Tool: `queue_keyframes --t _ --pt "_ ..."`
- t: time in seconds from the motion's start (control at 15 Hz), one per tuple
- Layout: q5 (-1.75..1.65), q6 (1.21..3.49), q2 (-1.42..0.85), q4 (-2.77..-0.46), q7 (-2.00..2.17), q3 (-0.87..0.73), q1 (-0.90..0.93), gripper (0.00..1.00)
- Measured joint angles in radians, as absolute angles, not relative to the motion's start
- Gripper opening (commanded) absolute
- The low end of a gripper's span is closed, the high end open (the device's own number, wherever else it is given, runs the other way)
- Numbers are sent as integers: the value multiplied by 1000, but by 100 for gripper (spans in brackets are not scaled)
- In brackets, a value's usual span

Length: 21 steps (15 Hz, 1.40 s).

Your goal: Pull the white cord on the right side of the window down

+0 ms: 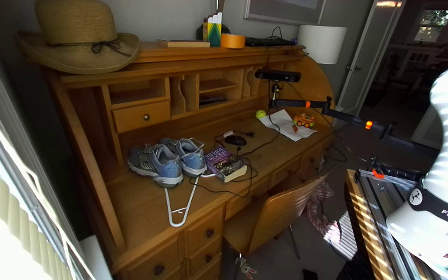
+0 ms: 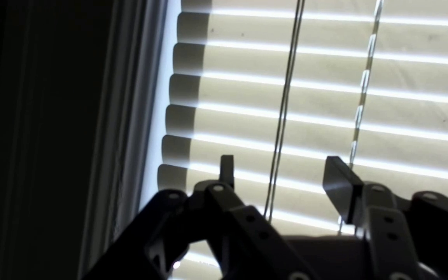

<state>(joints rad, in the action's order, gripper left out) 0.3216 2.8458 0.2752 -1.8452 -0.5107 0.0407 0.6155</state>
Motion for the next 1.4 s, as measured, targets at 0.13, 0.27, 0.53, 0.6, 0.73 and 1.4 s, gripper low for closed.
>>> queue_keyframes --t 0.13,0.27,0.53,0.6,0.73,1.4 --pt "342 2845 268 -1835 -540 25 633 16" --pt "361 2844 263 -1830 -567 11 649 1" --pt "389 2839 262 -1828 -601 -12 672 0" --pt "395 2837 262 -1827 -608 -16 676 0" --pt "410 2827 262 -1822 -622 -25 688 0" --pt "415 2758 278 -1847 -631 -60 668 0"
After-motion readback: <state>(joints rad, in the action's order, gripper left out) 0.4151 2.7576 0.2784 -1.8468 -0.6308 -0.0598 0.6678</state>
